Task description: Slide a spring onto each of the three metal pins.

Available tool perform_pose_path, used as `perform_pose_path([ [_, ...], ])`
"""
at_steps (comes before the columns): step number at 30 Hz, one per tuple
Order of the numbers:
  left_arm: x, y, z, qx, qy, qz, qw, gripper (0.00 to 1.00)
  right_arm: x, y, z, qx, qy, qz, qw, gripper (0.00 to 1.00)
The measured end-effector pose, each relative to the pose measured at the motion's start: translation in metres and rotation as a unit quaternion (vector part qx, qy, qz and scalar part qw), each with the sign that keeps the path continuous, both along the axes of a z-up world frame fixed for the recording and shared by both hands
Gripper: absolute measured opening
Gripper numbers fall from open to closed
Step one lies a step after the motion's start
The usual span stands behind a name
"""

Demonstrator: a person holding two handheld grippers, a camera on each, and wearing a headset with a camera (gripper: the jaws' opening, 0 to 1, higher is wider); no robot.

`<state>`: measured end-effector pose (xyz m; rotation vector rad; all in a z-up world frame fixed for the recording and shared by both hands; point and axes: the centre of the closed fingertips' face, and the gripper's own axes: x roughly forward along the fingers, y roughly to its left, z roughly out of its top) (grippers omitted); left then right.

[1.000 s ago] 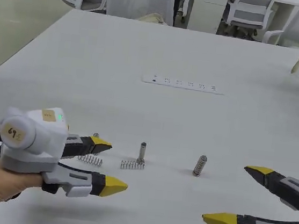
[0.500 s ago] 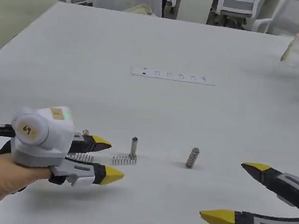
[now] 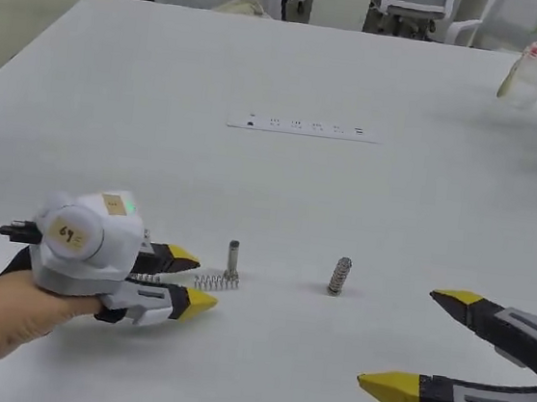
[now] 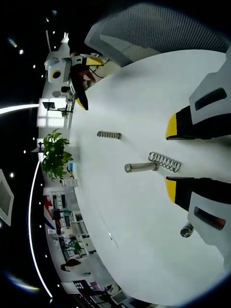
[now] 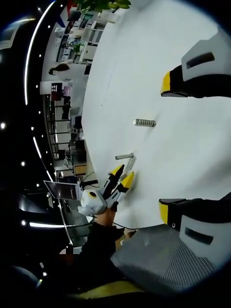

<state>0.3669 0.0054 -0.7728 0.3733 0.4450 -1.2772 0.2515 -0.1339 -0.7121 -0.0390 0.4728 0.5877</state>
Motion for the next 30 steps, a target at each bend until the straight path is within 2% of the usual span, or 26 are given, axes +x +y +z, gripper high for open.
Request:
perform_pose_path([
  [15,0.003,-0.002,-0.01,0.024,-0.008,-0.009,0.9996,0.18,-0.002,-0.005,-0.002,0.001,0.004,-0.004,1.0,0.84],
  [30,0.003,-0.002,-0.013,0.034,-0.013,-0.009,0.9993,0.11,-0.002,-0.005,-0.001,0.001,0.003,-0.005,1.0,0.83],
])
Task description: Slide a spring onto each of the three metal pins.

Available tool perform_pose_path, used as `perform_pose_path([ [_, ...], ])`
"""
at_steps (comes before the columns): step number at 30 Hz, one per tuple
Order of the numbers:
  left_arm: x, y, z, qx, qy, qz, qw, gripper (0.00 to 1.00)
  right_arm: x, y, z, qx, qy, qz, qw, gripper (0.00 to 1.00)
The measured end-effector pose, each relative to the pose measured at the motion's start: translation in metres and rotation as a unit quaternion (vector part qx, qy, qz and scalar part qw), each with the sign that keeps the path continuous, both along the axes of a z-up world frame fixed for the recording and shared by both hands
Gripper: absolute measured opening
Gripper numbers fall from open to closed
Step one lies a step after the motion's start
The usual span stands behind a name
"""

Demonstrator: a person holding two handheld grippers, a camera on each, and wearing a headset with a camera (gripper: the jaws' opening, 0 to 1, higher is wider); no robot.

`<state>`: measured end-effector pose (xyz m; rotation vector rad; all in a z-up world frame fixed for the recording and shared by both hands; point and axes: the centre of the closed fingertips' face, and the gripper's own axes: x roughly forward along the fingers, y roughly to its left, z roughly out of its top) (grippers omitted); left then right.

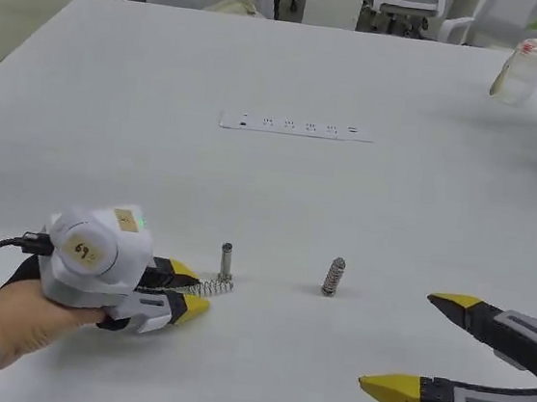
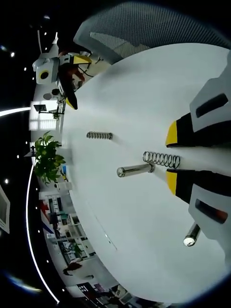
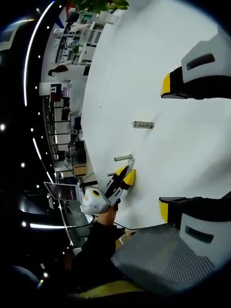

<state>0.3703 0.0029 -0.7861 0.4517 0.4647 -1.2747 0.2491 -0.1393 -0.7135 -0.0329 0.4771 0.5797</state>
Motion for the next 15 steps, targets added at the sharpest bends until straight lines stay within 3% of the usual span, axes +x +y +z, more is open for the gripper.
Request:
perform_pose_path([
  [15,-0.0033,0.0005,-0.0006,0.007,-0.007,-0.006,0.9999,0.04,0.0004,-0.0005,0.0015,0.002,-0.002,-0.001,1.0,0.81],
])
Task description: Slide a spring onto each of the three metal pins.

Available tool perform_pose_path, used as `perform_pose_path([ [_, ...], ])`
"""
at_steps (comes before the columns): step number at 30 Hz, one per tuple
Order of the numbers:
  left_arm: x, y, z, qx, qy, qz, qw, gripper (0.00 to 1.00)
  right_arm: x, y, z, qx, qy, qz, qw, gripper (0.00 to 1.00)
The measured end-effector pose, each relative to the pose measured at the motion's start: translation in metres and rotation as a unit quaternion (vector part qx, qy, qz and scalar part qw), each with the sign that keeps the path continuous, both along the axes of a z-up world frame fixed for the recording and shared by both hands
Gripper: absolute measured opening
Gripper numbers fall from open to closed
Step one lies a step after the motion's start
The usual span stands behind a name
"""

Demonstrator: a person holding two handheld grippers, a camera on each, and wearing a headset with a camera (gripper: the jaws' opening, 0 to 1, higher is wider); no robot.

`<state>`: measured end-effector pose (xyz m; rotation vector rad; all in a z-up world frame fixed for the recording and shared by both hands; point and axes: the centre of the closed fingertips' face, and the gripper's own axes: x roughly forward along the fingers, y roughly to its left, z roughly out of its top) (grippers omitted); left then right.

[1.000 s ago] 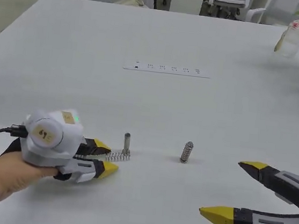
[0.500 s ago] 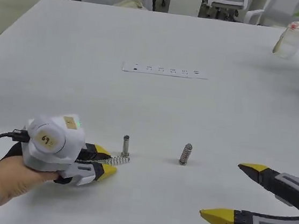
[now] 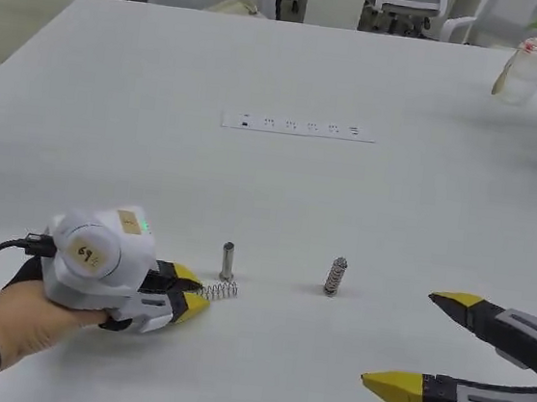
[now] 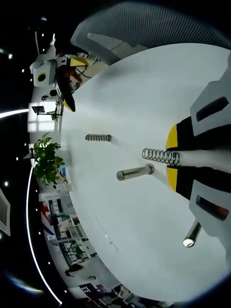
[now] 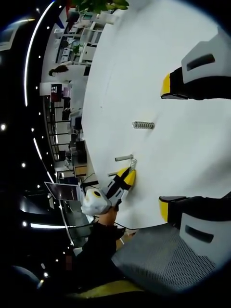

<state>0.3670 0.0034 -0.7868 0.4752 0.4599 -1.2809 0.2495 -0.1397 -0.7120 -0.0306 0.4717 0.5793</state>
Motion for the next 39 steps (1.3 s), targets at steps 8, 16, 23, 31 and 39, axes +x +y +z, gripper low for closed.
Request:
perform_pose_path([
  [8,-0.001,0.001,0.0,0.004,-0.001,-0.001,1.0,0.03,0.0,0.0,0.001,-0.002,-0.002,0.002,1.0,0.81],
  [16,-0.006,0.003,0.001,0.001,0.007,-0.002,1.0,0.03,0.0,-0.002,0.003,-0.003,-0.005,0.0,1.0,0.8],
  [23,-0.012,0.006,0.007,-0.005,0.013,-0.007,0.9999,0.03,0.001,-0.001,0.008,-0.005,-0.009,0.001,0.9999,0.79],
  [31,-0.023,0.007,0.02,-0.019,0.011,-0.016,0.9996,0.02,0.001,0.0,0.012,-0.006,-0.014,0.004,0.9999,0.78],
  [39,-0.033,0.007,0.037,-0.039,0.004,-0.023,0.999,0.02,0.003,0.002,0.018,-0.009,-0.02,0.011,0.9997,0.77],
])
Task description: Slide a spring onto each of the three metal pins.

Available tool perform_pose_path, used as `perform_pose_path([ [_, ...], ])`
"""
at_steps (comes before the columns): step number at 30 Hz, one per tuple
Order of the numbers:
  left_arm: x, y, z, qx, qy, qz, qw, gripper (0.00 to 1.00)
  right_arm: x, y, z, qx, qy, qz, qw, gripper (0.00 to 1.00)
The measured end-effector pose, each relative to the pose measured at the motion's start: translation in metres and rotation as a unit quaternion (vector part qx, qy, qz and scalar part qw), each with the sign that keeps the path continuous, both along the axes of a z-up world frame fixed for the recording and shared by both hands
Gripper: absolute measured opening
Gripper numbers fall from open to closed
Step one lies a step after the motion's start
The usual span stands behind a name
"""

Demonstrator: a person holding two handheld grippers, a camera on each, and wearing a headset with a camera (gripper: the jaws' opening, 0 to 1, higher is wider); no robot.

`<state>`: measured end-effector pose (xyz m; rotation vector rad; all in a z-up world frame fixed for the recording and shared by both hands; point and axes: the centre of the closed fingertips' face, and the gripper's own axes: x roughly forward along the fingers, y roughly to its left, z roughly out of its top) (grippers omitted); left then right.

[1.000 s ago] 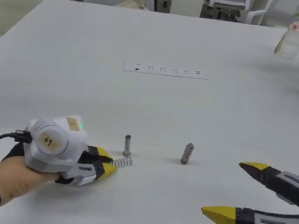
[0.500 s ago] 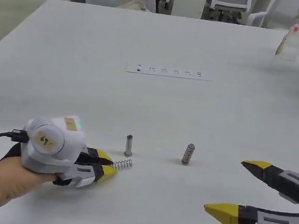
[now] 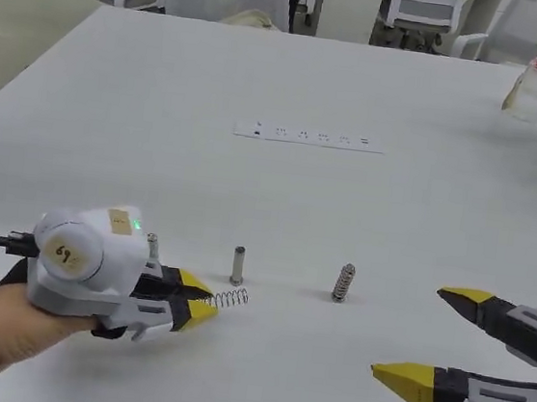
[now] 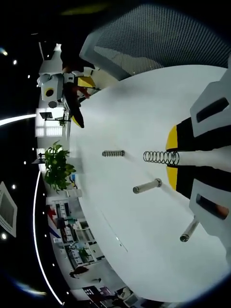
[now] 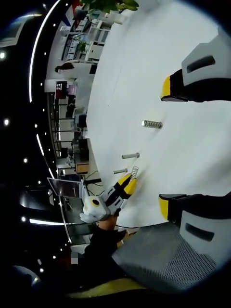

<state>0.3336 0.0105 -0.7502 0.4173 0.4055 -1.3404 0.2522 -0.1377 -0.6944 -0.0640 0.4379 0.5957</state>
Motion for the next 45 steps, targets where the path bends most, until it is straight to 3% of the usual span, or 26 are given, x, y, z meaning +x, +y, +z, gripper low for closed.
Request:
perform_pose_path([
  [10,-0.012,0.001,0.015,-0.019,-0.008,-0.006,0.9998,0.02,0.002,0.015,0.002,-0.001,0.001,0.024,0.9997,0.75],
  [25,-0.016,0.005,0.028,-0.032,-0.018,-0.002,0.9993,0.02,0.015,0.044,0.016,-0.011,-0.002,0.08,0.9967,0.69],
  [45,-0.029,0.01,0.047,-0.05,-0.03,-0.011,0.9982,0.02,0.031,0.095,0.023,-0.026,0.005,0.183,0.9828,0.61],
])
